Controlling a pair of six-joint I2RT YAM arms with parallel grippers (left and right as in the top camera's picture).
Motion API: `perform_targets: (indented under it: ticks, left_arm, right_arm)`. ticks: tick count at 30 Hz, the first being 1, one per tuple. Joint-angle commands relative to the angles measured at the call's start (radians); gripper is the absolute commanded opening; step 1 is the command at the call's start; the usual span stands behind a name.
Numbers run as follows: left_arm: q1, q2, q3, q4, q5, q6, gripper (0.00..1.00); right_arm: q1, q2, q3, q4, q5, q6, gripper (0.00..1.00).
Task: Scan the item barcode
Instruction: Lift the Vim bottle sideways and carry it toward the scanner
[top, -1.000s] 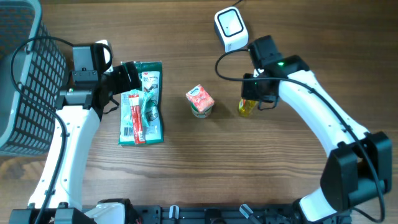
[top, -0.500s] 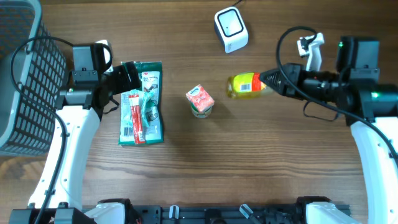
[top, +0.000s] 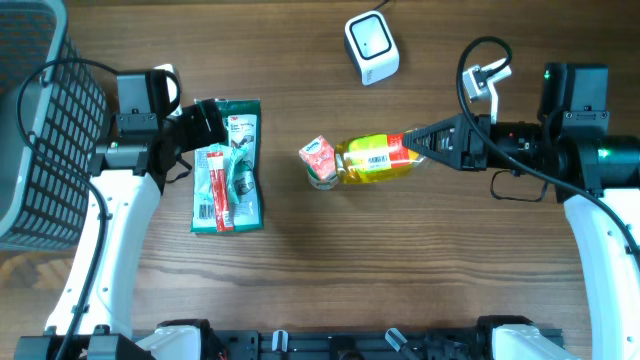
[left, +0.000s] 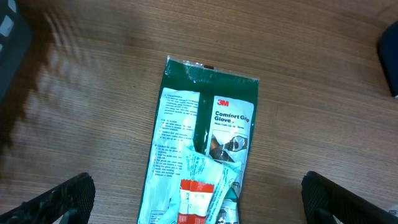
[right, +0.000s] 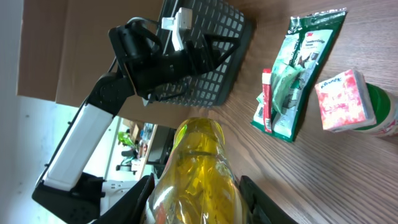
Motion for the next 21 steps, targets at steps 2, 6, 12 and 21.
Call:
perform_targets:
  ticks: [2, 6, 12, 21]
  left_arm:
    - [0.005, -0.011, 0.011, 0.003, 0.008, 0.005, 1.0]
    - [0.005, -0.011, 0.011, 0.003, 0.008, 0.005, 1.0]
    - [0.005, -0.011, 0.011, 0.003, 0.008, 0.005, 1.0]
    - [0.005, -0.011, 0.011, 0.003, 0.008, 0.005, 1.0]
  right_arm:
    - [0.0, -0.013, 0.005, 0.0, -0.064, -0.027, 0.17]
    - [0.0, -0.013, 0.005, 0.001, -0.064, -0.027, 0.16]
    - [0.0, -0.013, 0.005, 0.002, -0.063, -0.026, 0.17]
    - [0.0, -0.013, 0.005, 0.001, -0.048, -0.019, 0.16]
